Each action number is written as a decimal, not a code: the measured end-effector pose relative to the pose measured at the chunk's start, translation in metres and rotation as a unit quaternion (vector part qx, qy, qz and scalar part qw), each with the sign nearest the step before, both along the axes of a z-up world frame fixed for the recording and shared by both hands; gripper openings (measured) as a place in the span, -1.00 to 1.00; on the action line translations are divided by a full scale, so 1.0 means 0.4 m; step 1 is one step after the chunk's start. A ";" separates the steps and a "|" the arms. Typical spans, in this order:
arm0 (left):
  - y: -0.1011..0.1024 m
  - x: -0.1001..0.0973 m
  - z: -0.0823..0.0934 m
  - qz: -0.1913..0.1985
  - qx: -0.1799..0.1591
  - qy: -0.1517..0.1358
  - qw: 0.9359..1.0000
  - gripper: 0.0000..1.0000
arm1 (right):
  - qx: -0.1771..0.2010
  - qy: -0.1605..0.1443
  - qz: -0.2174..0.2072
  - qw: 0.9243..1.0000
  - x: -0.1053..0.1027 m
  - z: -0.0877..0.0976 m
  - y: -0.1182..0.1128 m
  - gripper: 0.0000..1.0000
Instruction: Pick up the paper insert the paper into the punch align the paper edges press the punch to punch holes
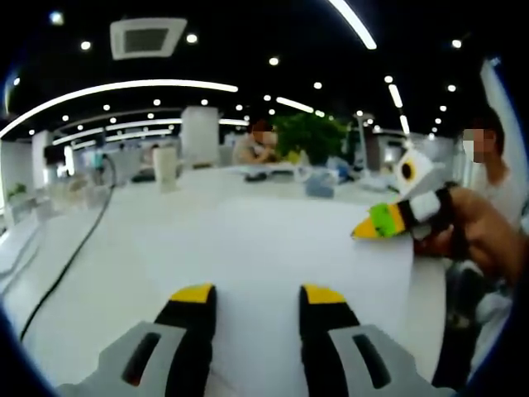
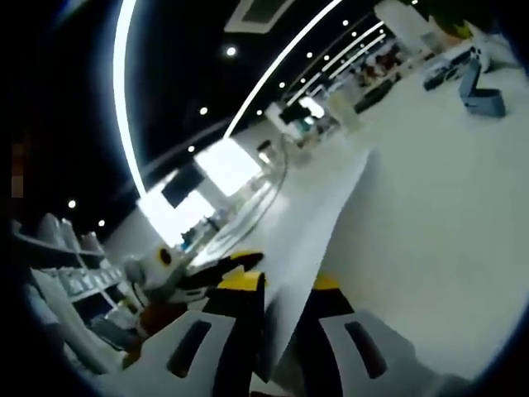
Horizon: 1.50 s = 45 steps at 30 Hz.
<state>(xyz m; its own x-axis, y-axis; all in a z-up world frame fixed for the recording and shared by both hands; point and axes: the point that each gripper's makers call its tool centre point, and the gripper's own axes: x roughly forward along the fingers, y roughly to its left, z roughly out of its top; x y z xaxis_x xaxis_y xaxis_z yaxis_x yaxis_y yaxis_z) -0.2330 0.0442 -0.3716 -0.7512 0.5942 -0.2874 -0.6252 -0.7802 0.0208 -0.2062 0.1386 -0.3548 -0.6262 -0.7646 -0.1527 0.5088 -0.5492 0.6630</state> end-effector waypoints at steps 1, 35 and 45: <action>0.000 0.000 0.001 0.000 -0.001 0.002 1.000 -0.17 | -0.008 -0.010 0.002 1.000 0.000 -0.003 -0.002 -0.78; 0.027 0.024 0.053 -0.034 0.048 0.032 0.998 0.17 | -0.050 -0.069 -0.017 0.996 -0.016 -0.012 0.007 -0.90; 0.010 0.017 0.085 -0.024 0.098 0.033 0.994 0.18 | -0.117 -0.132 -0.028 0.984 -0.030 -0.010 0.022 -0.91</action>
